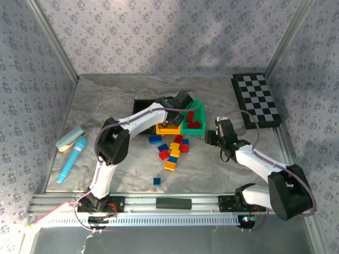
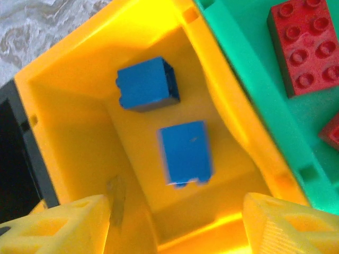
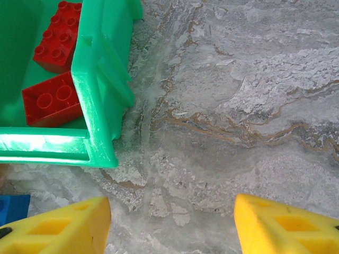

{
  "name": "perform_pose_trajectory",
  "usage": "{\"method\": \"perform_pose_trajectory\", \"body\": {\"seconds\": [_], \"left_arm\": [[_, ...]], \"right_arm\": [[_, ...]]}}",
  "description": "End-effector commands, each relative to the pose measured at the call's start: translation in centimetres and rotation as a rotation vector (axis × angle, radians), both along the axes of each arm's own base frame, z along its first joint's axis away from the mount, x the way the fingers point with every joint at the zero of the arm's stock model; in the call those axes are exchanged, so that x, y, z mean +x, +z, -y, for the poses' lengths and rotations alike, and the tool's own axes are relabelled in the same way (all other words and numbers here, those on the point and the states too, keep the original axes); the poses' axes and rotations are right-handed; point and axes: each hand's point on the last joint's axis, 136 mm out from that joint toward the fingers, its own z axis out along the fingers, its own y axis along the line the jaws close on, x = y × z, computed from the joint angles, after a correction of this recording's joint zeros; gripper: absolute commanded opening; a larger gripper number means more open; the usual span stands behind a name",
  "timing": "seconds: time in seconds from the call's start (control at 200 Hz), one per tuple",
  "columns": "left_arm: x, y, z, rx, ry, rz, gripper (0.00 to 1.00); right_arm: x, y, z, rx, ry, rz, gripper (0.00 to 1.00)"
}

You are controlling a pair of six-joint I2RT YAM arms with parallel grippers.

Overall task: Sort the legos into containers by color
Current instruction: Place the lego in the container.

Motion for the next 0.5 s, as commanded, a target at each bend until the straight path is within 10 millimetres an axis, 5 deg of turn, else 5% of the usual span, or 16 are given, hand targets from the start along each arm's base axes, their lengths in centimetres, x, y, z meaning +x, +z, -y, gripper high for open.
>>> {"method": "perform_pose_trajectory", "body": {"seconds": [0.0,0.19,0.495], "left_arm": [[-2.5,3.5,-0.6,-0.095,0.0,-0.002,0.68],[-9.0,3.5,-3.0,-0.088,-0.014,-0.022,0.68],[-18.3,0.5,-6.4,-0.144,-0.03,-0.284,0.67]], "right_arm": [[0.3,1.0,-0.3,0.021,-0.004,0.027,0.65],[0.2,0.9,-0.5,0.023,0.001,0.023,0.65],[0.7,0.2,-1.2,0.018,0.018,-0.003,0.65]]}}
